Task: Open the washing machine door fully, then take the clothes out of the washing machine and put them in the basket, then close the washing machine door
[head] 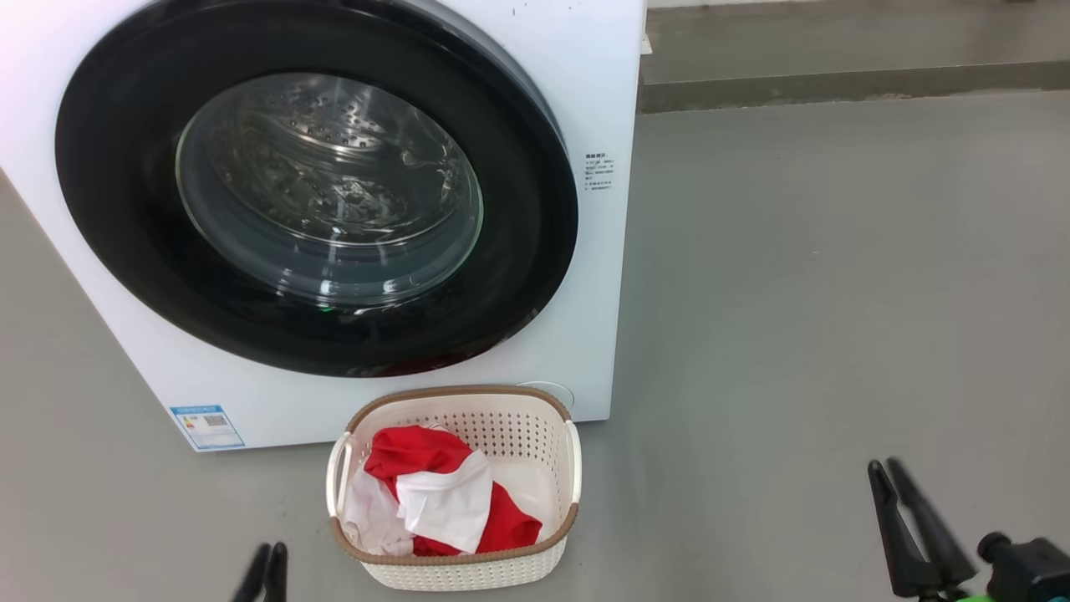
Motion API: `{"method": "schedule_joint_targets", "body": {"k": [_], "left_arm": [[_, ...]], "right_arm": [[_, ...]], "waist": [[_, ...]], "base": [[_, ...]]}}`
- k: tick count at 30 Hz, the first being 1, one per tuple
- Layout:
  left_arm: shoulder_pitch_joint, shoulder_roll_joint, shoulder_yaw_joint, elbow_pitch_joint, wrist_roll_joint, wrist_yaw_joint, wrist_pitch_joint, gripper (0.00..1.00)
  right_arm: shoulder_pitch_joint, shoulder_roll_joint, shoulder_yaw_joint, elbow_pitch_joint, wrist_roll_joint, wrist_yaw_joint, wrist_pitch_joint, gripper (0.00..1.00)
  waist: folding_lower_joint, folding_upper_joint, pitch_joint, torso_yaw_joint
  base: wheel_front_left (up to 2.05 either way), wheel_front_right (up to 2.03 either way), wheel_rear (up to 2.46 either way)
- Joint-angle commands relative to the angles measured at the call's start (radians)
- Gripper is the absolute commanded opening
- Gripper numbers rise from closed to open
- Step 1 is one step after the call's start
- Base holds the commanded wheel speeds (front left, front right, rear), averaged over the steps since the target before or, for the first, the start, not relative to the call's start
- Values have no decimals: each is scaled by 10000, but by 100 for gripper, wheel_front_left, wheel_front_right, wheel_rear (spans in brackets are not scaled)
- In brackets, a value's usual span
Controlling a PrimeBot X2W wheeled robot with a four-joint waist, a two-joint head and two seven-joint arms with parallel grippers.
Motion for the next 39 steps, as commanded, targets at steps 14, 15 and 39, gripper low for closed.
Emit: {"method": "schedule_joint_targets", "body": {"k": [14,15,39], "left_arm": [[-228,-120,55,280,-1160,-6,332,0],[-251,-124,63,286,-1263,-7,360,0],[-750,-200,268,423,-3722,-21,1048,0]], "right_arm": [[-185,136,-30,331,1201,-1,328,0],[-210,139,-35,342,1307,-1,357,0],[-754,199,-160,579,3836,-3,1060,0]], "waist": [[2,0,68,-24],[2,0,77,-26],[1,0,235,-77]], "base": [[0,0,0],[0,0,0],[0,0,0]]}}
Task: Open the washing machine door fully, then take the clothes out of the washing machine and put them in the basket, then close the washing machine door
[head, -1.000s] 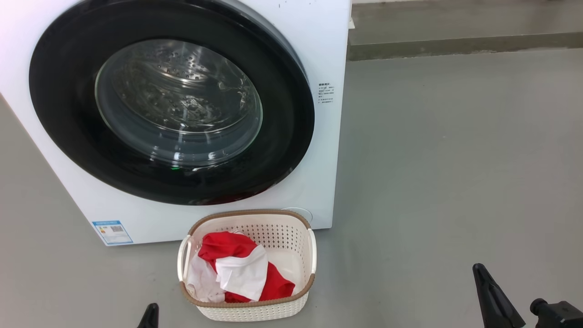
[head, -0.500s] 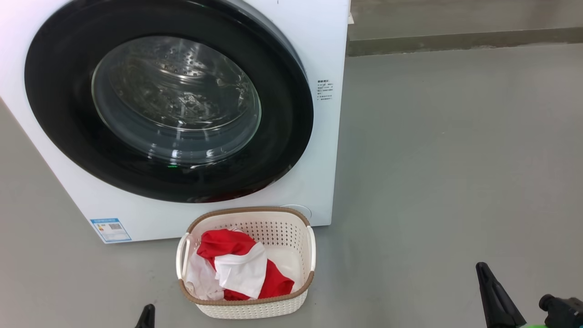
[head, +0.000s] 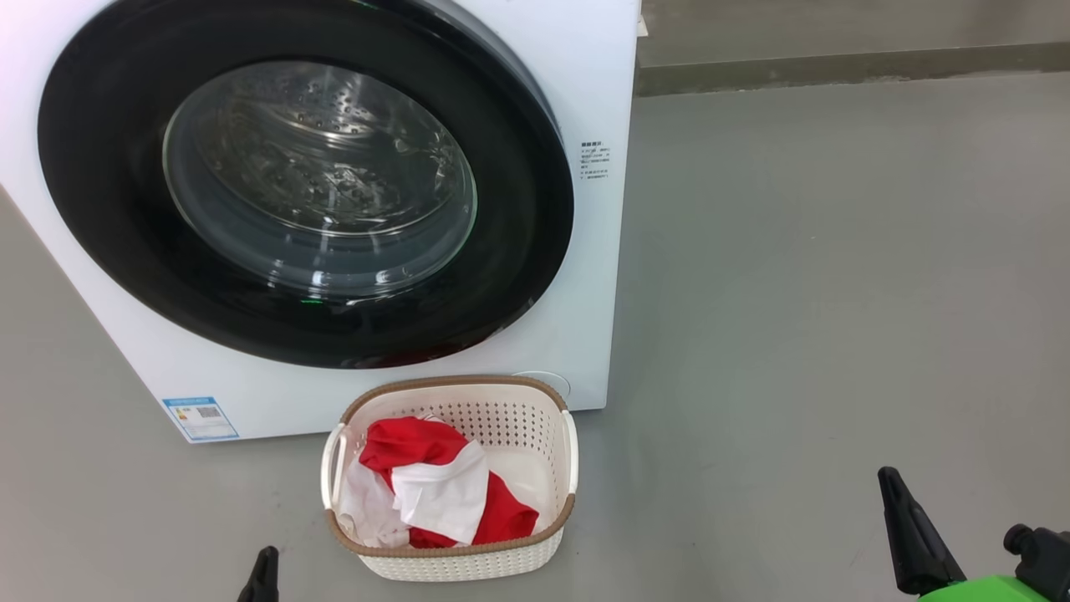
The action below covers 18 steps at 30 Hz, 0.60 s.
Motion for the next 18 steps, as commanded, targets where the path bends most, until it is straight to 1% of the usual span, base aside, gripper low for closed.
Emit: {"method": "schedule_joint_targets", "body": {"k": [1,18], "left_arm": [[-453,56,196,-185,-383,-21,101,0],[-784,5,335,-94,-2026,-30,564,0]], "right_arm": [[-478,-115,-56,-202,402,-3,75,0],[-836,-72,-142,-46,2091,-5,547,0]], "waist": [[-1,0,14,-5],[-1,0,117,-39]], "base": [[0,0,0],[0,0,0]]}}
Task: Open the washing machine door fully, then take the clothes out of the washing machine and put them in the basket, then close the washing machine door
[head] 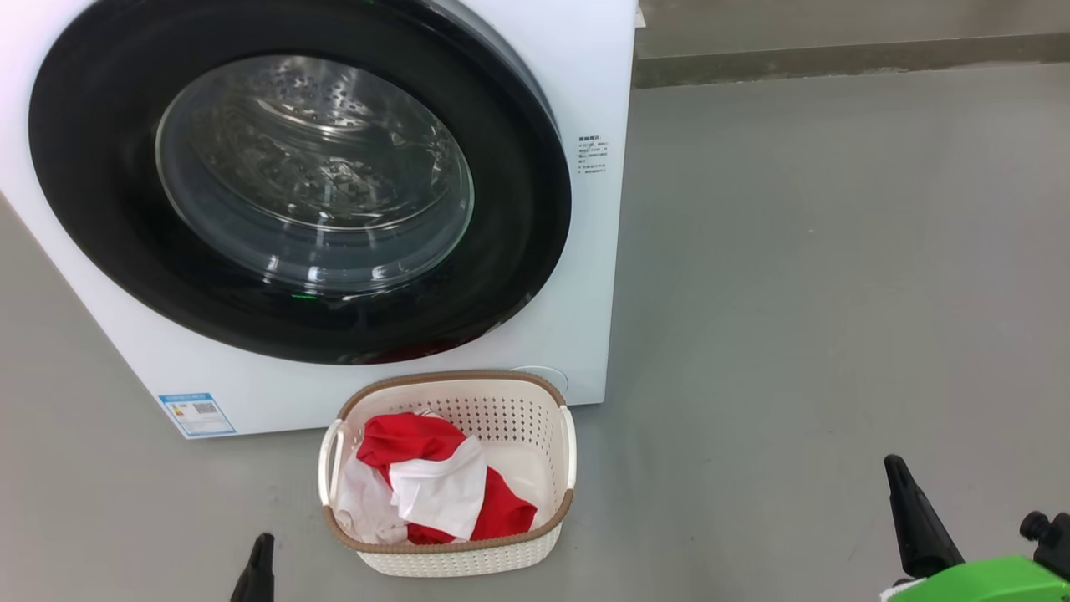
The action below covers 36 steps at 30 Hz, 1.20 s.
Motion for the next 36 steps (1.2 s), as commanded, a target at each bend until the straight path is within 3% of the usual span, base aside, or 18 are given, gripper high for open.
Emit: {"method": "schedule_joint_targets", "body": {"k": [1,36], "left_arm": [[-492,48,227,-207,-289,-31,82,0],[-1215,-64,531,-10,-3873,-51,1092,0]], "right_arm": [[-529,-110,31,-217,315,-3,73,0],[-1312,-13,-160,122,3997,-6,1106,0]], "waist": [[-1,0,8,-2],[-1,0,235,-76]], "base": [[0,0,0],[0,0,0]]}}
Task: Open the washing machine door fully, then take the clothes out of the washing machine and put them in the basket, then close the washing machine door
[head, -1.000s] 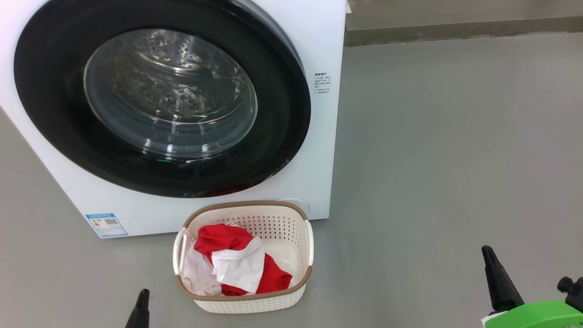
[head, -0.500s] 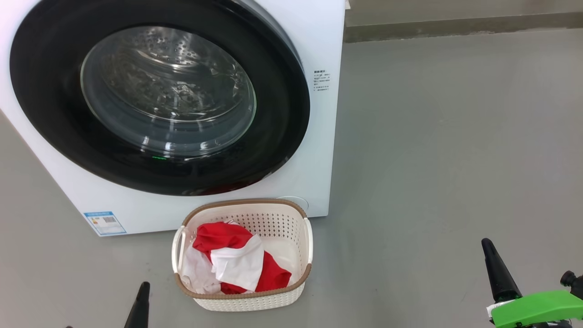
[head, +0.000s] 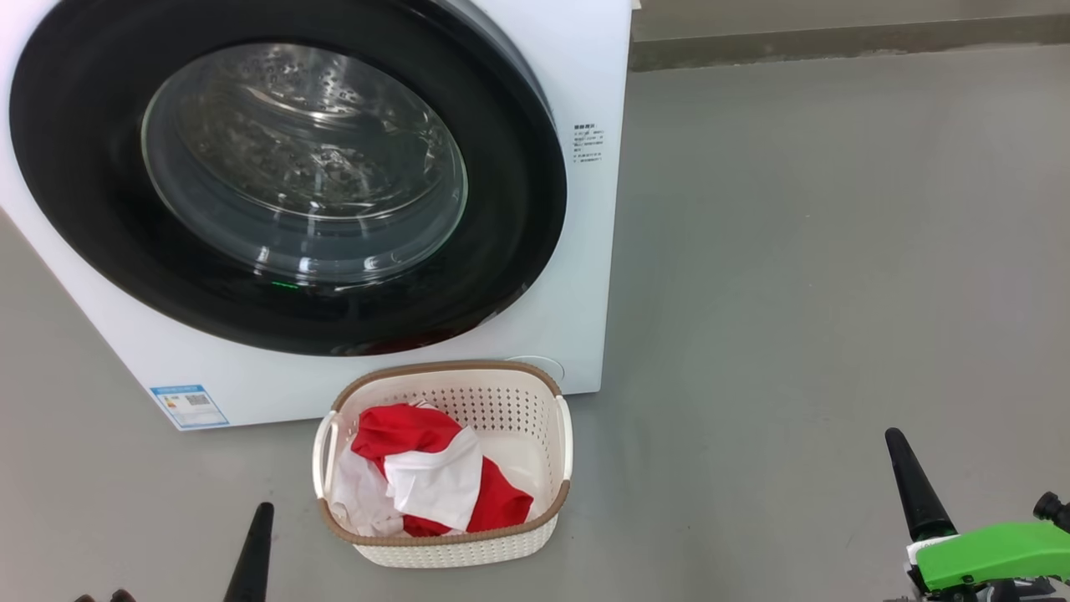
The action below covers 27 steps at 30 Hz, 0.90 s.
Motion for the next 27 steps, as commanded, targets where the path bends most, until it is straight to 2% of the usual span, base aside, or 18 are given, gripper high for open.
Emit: {"method": "schedule_joint_targets", "body": {"k": [1,27], "left_arm": [[-502,87,277,-179,-231,-51,51,0],[-1039,4,498,-33,-2897,-66,797,0]], "right_arm": [[-541,-85,99,-214,250,-6,87,0],[-1123,-12,-45,38,2982,-9,855,0]], "waist": [[-1,0,5,-1],[-1,0,173,-56]], "base": [[0,0,0],[0,0,0]]}}
